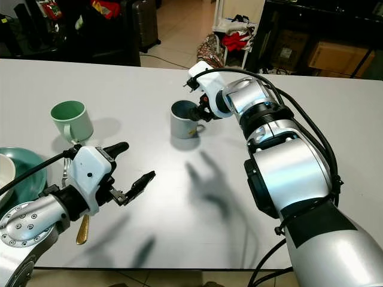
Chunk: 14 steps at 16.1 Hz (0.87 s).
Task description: Setting the table
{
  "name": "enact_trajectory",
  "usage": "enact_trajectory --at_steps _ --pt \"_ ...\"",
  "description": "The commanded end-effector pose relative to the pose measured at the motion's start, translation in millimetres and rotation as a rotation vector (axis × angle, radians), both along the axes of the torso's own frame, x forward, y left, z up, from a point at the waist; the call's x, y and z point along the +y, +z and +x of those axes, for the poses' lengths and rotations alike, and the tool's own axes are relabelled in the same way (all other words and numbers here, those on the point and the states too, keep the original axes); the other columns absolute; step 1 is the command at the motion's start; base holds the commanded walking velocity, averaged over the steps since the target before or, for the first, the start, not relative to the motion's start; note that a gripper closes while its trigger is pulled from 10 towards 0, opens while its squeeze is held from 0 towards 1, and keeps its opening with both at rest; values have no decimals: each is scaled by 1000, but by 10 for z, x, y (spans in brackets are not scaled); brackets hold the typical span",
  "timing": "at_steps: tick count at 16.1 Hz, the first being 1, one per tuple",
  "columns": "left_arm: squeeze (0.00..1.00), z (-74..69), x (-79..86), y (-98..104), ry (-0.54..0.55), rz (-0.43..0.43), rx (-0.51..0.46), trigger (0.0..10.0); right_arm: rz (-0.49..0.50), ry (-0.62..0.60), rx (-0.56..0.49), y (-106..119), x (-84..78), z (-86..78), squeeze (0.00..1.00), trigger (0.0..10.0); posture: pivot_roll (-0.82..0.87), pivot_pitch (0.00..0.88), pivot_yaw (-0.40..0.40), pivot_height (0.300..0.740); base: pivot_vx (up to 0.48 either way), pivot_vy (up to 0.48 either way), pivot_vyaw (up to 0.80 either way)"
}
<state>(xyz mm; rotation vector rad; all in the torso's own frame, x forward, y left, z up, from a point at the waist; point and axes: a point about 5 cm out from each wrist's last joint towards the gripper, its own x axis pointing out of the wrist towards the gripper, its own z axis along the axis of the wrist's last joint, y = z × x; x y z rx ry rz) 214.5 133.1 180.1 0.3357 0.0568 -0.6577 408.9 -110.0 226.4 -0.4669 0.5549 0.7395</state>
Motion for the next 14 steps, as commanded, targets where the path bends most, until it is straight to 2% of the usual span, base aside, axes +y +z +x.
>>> enact_trajectory --at_steps 1,2,3,4,5,6,7,9,11,12,14 --pt "0 17 -3 -29 5 1 8 10000 30 11 -18 -2 -25 5 0 10000 -28 21 -63 740 0 0 0" --pt "0 18 -1 -32 7 2 8 10000 61 13 -43 -12 -24 10 0 10000 -29 21 -61 740 0 0 0" --pt "0 23 -2 -34 8 3 8 10000 92 18 -78 -21 -23 17 118 10000 -30 19 -57 740 0 0 0" --pt "0 26 -2 -34 9 3 8 10000 101 18 -91 -21 -23 20 118 10000 -30 18 -57 740 0 0 0" --pt "0 36 0 -38 10 7 6 10000 110 7 -135 -22 -33 33 1000 10000 -28 16 -57 740 0 0 0" --pt "0 53 6 -38 26 9 -2 10000 110 -1 -165 -31 -43 40 1000 10000 -23 14 -60 740 0 0 0" --pt "0 73 9 -33 48 8 -8 10000 173 -12 -166 -21 -41 40 1000 10000 -17 9 -65 740 0 0 0" --pt "0 148 26 -32 160 -23 -28 10000 307 -31 -233 13 -78 46 1000 10000 -4 2 -74 740 0 0 0" --pt "0 205 35 -22 279 -73 -51 10000 433 -81 -382 18 -201 22 1000 10000 1 0 -76 740 0 0 0" --pt "0 213 32 -2 308 -100 -61 10000 459 -106 -423 -20 -271 -24 1000 10000 -2 0 -66 740 0 0 0" --pt "0 223 33 31 351 -131 -89 10000 547 -190 -481 -88 -424 -240 1000 10000 -13 0 -43 740 0 0 0"
